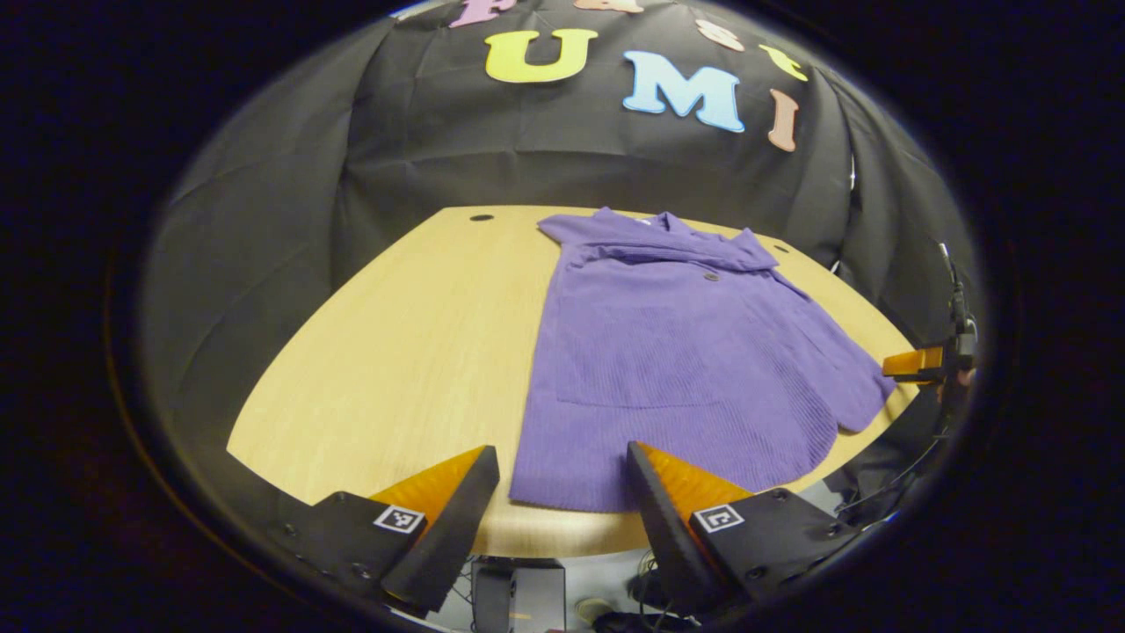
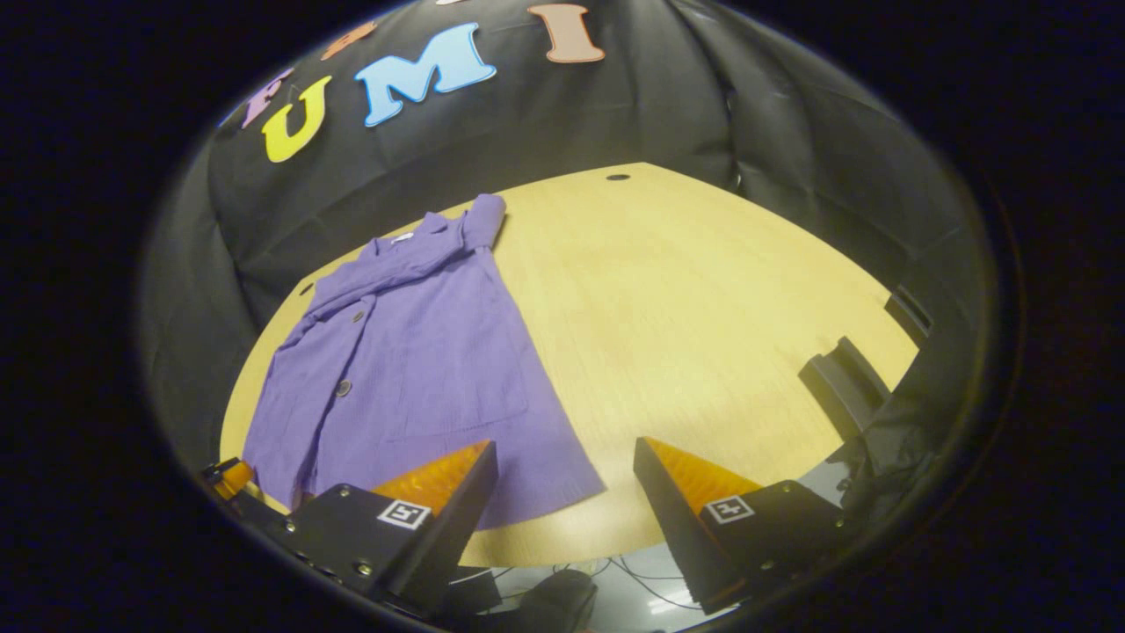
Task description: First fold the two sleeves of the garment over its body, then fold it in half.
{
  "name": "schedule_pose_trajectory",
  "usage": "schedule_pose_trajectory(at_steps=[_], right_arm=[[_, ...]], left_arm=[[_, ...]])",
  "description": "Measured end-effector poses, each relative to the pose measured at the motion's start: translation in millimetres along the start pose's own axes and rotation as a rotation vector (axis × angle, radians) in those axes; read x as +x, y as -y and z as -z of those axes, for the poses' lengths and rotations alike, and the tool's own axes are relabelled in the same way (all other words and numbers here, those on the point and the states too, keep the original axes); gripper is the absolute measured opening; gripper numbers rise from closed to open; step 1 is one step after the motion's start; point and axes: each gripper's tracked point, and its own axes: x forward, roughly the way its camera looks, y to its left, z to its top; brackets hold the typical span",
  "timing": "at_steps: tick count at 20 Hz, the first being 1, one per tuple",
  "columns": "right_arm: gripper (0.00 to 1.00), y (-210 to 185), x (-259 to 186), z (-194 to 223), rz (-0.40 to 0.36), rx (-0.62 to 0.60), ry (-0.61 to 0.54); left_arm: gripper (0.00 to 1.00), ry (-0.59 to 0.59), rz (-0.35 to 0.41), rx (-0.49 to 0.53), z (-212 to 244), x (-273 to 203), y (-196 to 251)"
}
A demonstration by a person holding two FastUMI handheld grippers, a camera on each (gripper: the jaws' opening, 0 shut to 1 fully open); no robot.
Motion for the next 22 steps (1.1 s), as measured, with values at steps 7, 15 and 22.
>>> schedule_pose_trajectory(at_steps=[7,15,22], right_arm=[[0.97,-14.8,3.7,13.0,0.055,-0.215,-0.008],[0.33,-33.5,8.8,13.2,0.018,-0.165,0.017],[0.02,-34.9,8.0,11.8,-0.031,-0.106,-0.02]], left_arm=[[0.8,-0.014,0.053,0.087,7.5,5.5,42.8],[0.29,-0.008,-0.004,-0.02,-0.1,9.5,47.0],[0.11,-0.069,-0.036,0.012,-1.3,5.8,55.7]])
